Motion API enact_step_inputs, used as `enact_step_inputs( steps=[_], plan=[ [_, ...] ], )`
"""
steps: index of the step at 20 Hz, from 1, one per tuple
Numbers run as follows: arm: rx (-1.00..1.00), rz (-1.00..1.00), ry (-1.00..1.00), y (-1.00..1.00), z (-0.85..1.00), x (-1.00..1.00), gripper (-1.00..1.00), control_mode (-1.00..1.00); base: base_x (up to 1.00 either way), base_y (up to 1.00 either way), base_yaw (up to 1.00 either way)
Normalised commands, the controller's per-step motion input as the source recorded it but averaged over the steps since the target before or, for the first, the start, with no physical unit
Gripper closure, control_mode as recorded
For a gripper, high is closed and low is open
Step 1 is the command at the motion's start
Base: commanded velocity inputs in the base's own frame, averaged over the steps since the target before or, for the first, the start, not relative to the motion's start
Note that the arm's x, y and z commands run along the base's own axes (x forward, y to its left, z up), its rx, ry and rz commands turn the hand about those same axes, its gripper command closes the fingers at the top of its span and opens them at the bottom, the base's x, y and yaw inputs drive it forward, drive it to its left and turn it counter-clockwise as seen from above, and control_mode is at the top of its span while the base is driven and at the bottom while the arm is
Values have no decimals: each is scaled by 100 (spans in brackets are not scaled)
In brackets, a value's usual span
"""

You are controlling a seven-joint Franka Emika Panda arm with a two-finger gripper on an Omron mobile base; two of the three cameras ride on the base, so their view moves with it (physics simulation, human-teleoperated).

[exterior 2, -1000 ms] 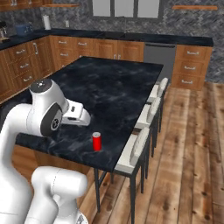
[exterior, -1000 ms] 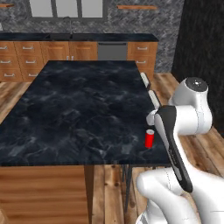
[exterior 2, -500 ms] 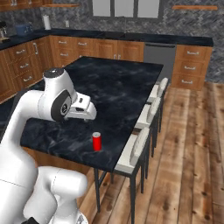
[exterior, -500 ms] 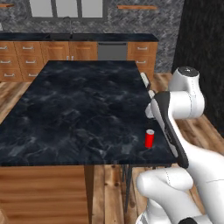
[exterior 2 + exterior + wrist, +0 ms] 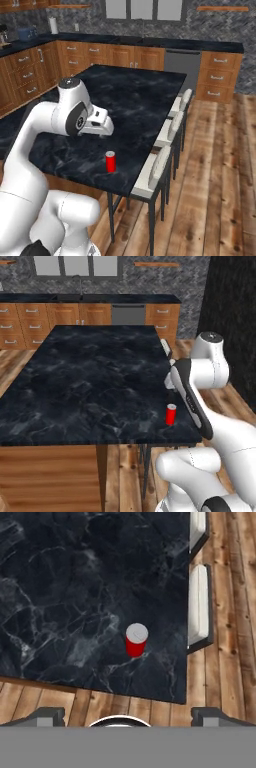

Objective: Four empty soda cans are scattered around the kitchen. Gather all the cans and cluster them next to the stove for recycling.

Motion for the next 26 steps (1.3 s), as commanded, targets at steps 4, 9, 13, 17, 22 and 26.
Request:
enact_step_inputs(
  steps=[4, 9, 13, 17, 22, 26],
  plan=[
    [0, 0, 4, -1, -16, 29, -100, -100, 0, 0, 0],
    [0, -1, 10, -4, -13, 19, -100, -100, 0, 0, 0],
    [0, -2, 5, -3, -15, 19, -100, -100, 0, 0, 0],
    [0, -1, 1, 0, -19, 24, -100, -100, 0, 0, 0],
    [0, -1, 1, 0, -17, 21, -100, -100, 0, 0, 0],
    [0, 0, 0, -4, -18, 10, -100, -100, 0, 0, 0]
  ],
)
